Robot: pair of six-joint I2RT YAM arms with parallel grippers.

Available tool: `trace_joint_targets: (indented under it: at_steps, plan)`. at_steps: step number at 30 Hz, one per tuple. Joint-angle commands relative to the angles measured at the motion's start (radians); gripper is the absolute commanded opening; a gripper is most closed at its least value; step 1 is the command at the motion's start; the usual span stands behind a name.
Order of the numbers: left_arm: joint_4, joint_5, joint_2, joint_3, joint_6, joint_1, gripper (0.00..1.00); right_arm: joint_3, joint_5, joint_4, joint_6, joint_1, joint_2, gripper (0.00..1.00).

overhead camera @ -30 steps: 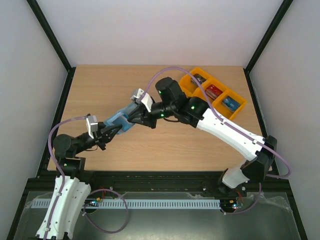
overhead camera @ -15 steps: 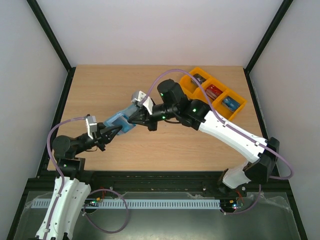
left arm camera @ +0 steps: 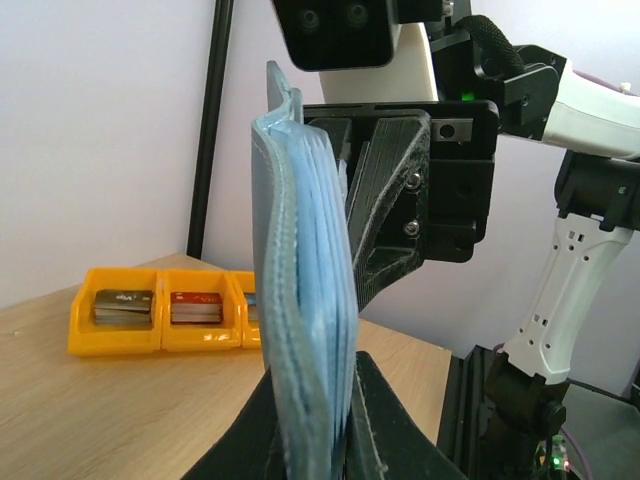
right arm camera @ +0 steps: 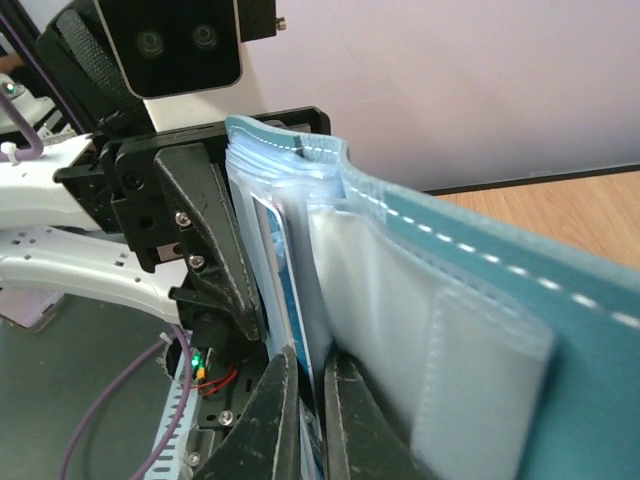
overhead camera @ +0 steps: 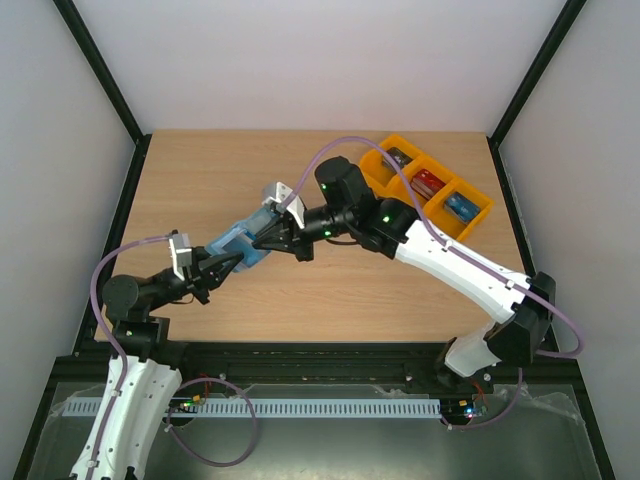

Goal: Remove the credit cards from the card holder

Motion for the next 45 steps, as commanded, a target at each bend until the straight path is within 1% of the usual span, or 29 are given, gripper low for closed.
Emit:
trace_joint_targets:
  at_steps: [1, 3, 4, 5, 7, 9, 14, 18, 24, 28, 33, 36, 41, 44, 45]
  plan:
    - [0.072, 0.056, -0.003, 0.023, 0.000, -0.025, 0.02, -0.004, -0.052, 0.050, -0.027, 0.039, 0.011, 0.02]
    - [0.069, 0.057, -0.004, 0.022, -0.002, -0.026, 0.02, -0.027, -0.055, 0.059, -0.041, 0.036, -0.013, 0.02]
    - [0.064, 0.052, -0.005, 0.021, -0.004, -0.026, 0.04, -0.040, -0.055, 0.068, -0.041, 0.033, -0.023, 0.02]
    - [0.056, 0.048, -0.006, 0.020, -0.005, -0.026, 0.09, -0.046, -0.054, 0.069, -0.041, 0.027, -0.030, 0.02]
    - [0.050, 0.044, -0.009, 0.015, -0.010, -0.026, 0.16, -0.039, -0.062, 0.059, -0.036, 0.013, -0.032, 0.02]
    - [0.050, 0.038, -0.012, 0.007, -0.018, -0.026, 0.19, -0.023, -0.062, 0.040, -0.037, 0.002, -0.034, 0.02]
    - [0.070, 0.022, -0.026, -0.006, -0.049, -0.026, 0.21, -0.004, -0.049, 0.013, -0.040, -0.011, -0.040, 0.02]
    - [0.052, 0.027, -0.031, -0.006, -0.054, -0.026, 0.25, -0.002, -0.015, -0.015, -0.054, -0.024, -0.053, 0.02]
    - [0.047, 0.016, -0.039, -0.011, -0.052, -0.026, 0.25, 0.030, -0.024, -0.055, -0.063, -0.033, -0.052, 0.02]
    - [0.045, 0.015, -0.040, -0.021, -0.051, -0.027, 0.27, 0.032, -0.014, -0.070, -0.068, -0.036, -0.057, 0.02]
    - [0.044, 0.015, -0.038, -0.019, -0.047, -0.030, 0.24, 0.031, -0.022, -0.064, -0.063, -0.036, -0.062, 0.01]
    - [0.026, 0.007, -0.039, -0.020, -0.037, -0.030, 0.28, 0.030, -0.015, -0.065, -0.064, -0.041, -0.070, 0.02]
    - [0.023, 0.009, -0.029, -0.018, -0.028, -0.030, 0.28, 0.028, -0.026, -0.062, -0.057, -0.042, -0.068, 0.02]
    - [0.027, 0.009, -0.028, -0.018, -0.028, -0.030, 0.34, 0.029, -0.018, -0.058, -0.056, -0.043, -0.070, 0.02]
    - [0.025, 0.008, -0.030, -0.017, -0.026, -0.031, 0.34, 0.032, -0.020, -0.057, -0.053, -0.044, -0.069, 0.02]
